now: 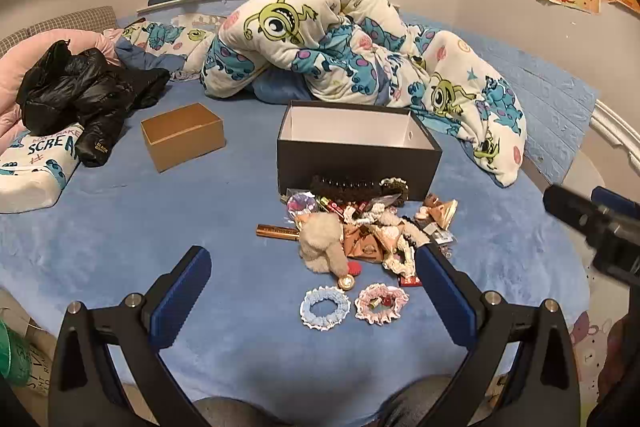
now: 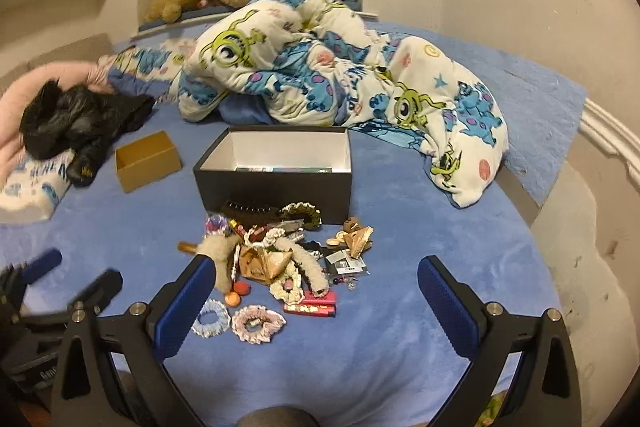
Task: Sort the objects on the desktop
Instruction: 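Move both tools toward the pile of small items beside the black box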
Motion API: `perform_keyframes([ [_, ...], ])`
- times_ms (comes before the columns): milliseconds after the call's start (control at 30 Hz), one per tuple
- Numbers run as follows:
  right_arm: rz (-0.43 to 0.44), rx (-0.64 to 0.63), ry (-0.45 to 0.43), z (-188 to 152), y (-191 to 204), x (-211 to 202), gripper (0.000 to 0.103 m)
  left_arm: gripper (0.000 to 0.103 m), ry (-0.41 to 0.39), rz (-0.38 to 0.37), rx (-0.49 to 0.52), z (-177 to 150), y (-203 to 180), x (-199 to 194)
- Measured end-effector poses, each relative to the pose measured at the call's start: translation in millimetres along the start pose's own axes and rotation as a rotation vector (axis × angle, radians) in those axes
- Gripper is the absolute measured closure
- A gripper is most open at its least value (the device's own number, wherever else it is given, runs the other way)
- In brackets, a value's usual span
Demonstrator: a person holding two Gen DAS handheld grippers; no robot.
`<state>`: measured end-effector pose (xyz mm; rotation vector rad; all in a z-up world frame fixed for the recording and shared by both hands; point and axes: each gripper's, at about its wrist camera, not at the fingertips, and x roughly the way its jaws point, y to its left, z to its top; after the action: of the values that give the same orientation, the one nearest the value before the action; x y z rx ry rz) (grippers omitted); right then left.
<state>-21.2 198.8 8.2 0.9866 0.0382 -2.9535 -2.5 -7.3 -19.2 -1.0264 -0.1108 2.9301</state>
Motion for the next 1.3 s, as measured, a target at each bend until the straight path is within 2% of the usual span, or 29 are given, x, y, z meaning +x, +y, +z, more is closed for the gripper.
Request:
perform_keyframes([
  [67, 0.024, 0.012, 0.005, 0.1, -2.0, 0.7, 0.000, 0.000, 0.006, 0.007, 0.033, -2.3, -3.8, 3.6],
  [200, -0.060, -0.031, 0.053, -3.3, 2.2, 10.8, 0.000, 0.000, 0.027, -0.002, 0.063, -9.7, -8.9, 14.2],
  [267, -0.072, -0.035, 0.061, -5.0, 1.8, 14.2, 0.000, 0.000, 0.035, -0.014, 0.069, -12.4, -8.9, 18.6],
  [467, -0.054, 0.013, 0.069, -8.2, -8.6, 20.0, 0.000, 0.000, 0.045, -0.041, 0.036, -21.4, -2.4, 31.4],
  [667, -0.047, -0.002, 0.096, -14.7, -3.3, 32.8, 0.000, 0.000, 0.053, -0.035, 0.075, -30.6, -7.0, 42.9],
  [933, -0.040, -0.018, 0.112, -20.9, 4.3, 43.8, 0.000, 0.000, 0.088, -0.039, 0.076, -39.8, -7.4, 59.8],
  [1167, -0.034, 0.012, 0.128, -24.4, 1.1, 52.6, 0.000, 0.000, 0.087, -0.049, 0.075, -48.3, -7.7, 69.2],
  [1300, -0.030, 0.014, 0.133, -25.8, 0.5, 56.0, 0.000, 0.000, 0.105, -0.086, 0.068, -58.7, -9.5, 83.9],
])
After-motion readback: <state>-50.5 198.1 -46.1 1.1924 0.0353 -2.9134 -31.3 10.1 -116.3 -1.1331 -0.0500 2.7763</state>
